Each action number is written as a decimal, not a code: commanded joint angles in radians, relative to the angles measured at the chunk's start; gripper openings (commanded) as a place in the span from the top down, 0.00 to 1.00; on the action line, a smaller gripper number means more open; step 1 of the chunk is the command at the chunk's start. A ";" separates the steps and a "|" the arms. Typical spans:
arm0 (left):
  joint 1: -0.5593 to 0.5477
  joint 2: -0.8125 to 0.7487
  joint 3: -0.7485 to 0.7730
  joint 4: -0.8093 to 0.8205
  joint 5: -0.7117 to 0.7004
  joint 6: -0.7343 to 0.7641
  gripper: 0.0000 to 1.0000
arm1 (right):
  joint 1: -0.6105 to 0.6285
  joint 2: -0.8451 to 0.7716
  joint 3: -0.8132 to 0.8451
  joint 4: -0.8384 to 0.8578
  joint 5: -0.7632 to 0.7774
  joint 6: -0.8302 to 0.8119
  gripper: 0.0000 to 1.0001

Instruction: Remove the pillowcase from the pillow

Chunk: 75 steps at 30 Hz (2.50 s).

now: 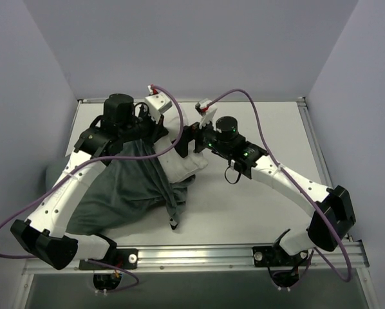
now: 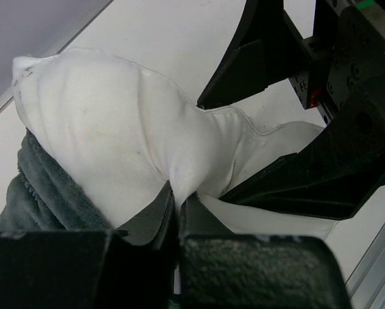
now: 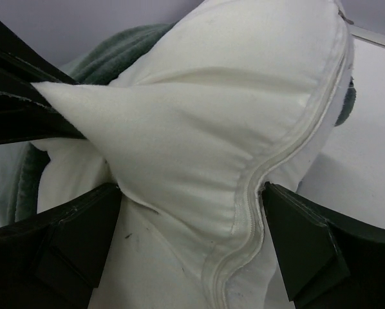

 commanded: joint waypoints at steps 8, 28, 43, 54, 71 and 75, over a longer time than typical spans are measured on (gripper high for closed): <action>-0.012 -0.024 -0.025 0.182 0.006 -0.011 0.98 | -0.008 -0.113 -0.125 0.192 -0.198 0.158 0.00; -0.012 -0.043 0.038 0.163 0.147 -0.126 0.98 | 0.162 0.157 -0.136 0.168 0.228 0.192 0.38; 0.250 -0.132 0.065 -0.380 -0.049 0.172 0.06 | -0.120 -0.140 -0.334 0.142 0.259 0.255 1.00; 0.842 -0.225 -0.240 -0.937 0.067 0.916 0.06 | -0.393 -0.197 -0.257 -0.042 0.139 0.167 1.00; 1.004 -0.218 -0.513 -0.848 0.230 1.181 0.05 | -0.399 -0.157 -0.197 -0.073 0.167 0.156 1.00; 0.997 -0.161 -0.606 -0.664 0.110 1.076 0.97 | -0.397 -0.141 -0.176 -0.077 0.168 0.161 1.00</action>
